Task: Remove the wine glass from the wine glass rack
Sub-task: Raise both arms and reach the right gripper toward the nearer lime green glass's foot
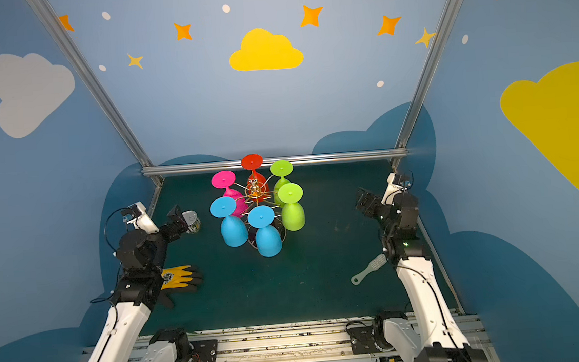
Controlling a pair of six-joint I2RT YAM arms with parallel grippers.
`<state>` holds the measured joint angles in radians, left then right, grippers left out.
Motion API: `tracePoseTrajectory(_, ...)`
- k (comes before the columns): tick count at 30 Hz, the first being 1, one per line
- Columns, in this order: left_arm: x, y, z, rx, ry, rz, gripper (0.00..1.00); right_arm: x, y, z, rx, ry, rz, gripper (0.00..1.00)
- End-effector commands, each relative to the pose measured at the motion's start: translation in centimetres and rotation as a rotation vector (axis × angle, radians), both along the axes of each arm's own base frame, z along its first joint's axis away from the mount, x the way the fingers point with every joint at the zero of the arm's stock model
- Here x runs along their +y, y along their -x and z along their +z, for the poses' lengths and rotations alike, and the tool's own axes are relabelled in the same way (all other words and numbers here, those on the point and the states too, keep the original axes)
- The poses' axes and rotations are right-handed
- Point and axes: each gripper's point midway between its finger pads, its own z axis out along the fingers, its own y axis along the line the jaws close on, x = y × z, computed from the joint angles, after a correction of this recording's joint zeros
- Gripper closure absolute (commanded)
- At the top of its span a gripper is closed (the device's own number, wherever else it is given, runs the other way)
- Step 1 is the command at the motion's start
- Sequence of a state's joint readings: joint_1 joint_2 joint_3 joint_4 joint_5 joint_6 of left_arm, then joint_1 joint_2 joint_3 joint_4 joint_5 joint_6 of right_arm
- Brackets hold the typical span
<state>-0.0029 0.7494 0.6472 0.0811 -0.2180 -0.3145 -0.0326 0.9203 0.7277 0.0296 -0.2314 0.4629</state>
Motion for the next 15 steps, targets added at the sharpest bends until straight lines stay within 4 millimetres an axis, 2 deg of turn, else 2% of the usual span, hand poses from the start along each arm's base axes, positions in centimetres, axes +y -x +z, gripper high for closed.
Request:
tracePoseTrajectory(1, -2.2, 0.6, 1.9, -0.034, -0.003, -0.145, 0.02, 3.5, 2.4, 1.2, 0.001, -0.147, 0.18, 0.2)
tracePoseTrajectory(4, -2.8, 0.6, 3.1, -0.036, -0.021, -0.191, 0.02, 5.4, 3.7, 2.2, 0.044, -0.218, 0.283, 0.27)
tracePoseTrajectory(6, -3.0, 0.5, 3.5, -0.042, -0.025, -0.205, 0.01, 7.4, 4.3, 3.0, 0.066, -0.273, 0.385, 0.29)
tracePoseTrajectory(11, -2.8, 0.4, 2.6, -0.035, 0.007, -0.211, 0.01, 11.7, 5.1, 5.1, 0.14, -0.379, 0.567, 0.34)
tracePoseTrajectory(15, -2.7, 0.7, 2.4, -0.023, 0.038, -0.218, 0.0, 14.8, 5.2, 6.1, 0.173, -0.396, 0.658, 0.35)
